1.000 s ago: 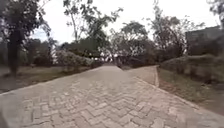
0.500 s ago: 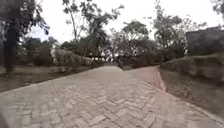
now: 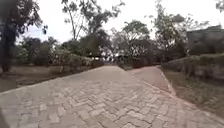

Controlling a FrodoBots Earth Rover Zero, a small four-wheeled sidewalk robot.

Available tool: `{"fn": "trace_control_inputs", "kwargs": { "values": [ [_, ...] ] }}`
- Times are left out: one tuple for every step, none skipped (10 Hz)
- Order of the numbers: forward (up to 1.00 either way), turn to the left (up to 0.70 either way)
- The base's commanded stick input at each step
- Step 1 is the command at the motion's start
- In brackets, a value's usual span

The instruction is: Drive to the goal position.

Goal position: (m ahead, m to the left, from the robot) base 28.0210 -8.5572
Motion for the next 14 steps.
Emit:
{"fn": "trace_control_inputs", "kwargs": {
  "values": [
    [0.70, 0.00],
    [0.70, 0.00],
    [0.70, 0.00],
    [0.70, -0.17],
    [0.70, -0.26],
    [0.70, -0.32],
    [0.70, -0.32],
    [0.70, -0.32],
    [0.70, -0.32],
    [0.70, -0.32],
    [0.70, -0.32],
    [0.70, -0.32],
    [0.70, -0.30],
    [0.70, 0.00]
  ]
}}
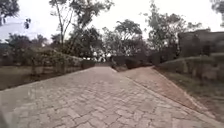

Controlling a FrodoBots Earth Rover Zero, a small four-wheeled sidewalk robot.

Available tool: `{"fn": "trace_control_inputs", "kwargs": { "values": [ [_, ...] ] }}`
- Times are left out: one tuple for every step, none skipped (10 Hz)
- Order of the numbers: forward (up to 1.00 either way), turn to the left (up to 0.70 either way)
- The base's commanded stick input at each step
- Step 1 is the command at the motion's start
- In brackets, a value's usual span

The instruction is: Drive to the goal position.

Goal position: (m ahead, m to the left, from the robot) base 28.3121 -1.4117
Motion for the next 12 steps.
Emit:
{"fn": "trace_control_inputs", "kwargs": {
  "values": [
    [0.70, 0.00],
    [0.70, 0.00],
    [0.70, 0.00],
    [0.70, 0.00],
    [0.70, 0.00],
    [0.70, 0.00],
    [0.70, 0.00],
    [0.70, 0.00],
    [0.70, 0.00],
    [0.70, 0.00],
    [0.70, 0.00],
    [0.70, 0.00]
  ]
}}
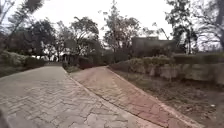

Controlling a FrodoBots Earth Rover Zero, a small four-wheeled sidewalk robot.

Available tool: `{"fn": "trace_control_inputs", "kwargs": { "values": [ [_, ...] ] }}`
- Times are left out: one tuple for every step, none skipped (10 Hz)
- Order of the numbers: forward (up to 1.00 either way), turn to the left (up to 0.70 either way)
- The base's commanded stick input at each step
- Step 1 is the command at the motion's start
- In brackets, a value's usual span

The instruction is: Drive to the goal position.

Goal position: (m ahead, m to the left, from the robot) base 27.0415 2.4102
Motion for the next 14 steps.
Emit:
{"fn": "trace_control_inputs", "kwargs": {
  "values": [
    [0.70, 0.01],
    [0.70, 0.17],
    [0.70, 0.28],
    [0.70, 0.35],
    [0.70, 0.34],
    [0.70, 0.04],
    [0.70, 0.03],
    [0.70, 0.02],
    [0.70, 0.02],
    [0.70, 0.02],
    [0.70, 0.02],
    [0.70, 0.02],
    [0.70, 0.02],
    [0.70, 0.02]
  ]
}}
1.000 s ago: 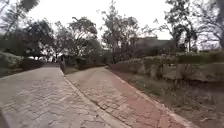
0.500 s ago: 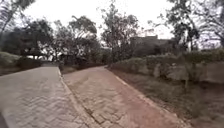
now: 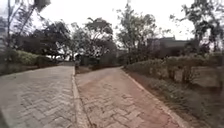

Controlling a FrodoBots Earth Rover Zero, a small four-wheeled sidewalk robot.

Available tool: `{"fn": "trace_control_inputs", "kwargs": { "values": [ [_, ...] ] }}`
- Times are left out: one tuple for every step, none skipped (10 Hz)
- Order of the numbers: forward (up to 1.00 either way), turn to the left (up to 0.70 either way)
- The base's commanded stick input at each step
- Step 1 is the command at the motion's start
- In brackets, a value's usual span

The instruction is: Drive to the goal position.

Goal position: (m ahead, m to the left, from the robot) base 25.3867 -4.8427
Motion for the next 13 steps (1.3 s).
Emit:
{"fn": "trace_control_inputs", "kwargs": {
  "values": [
    [0.70, 0.02],
    [0.70, 0.02],
    [0.70, 0.02],
    [0.70, 0.02],
    [0.70, 0.02],
    [0.70, 0.02],
    [0.70, 0.02],
    [0.70, 0.02],
    [0.70, 0.02],
    [0.70, 0.00],
    [0.70, 0.00],
    [0.70, 0.01],
    [0.70, 0.00]
  ]
}}
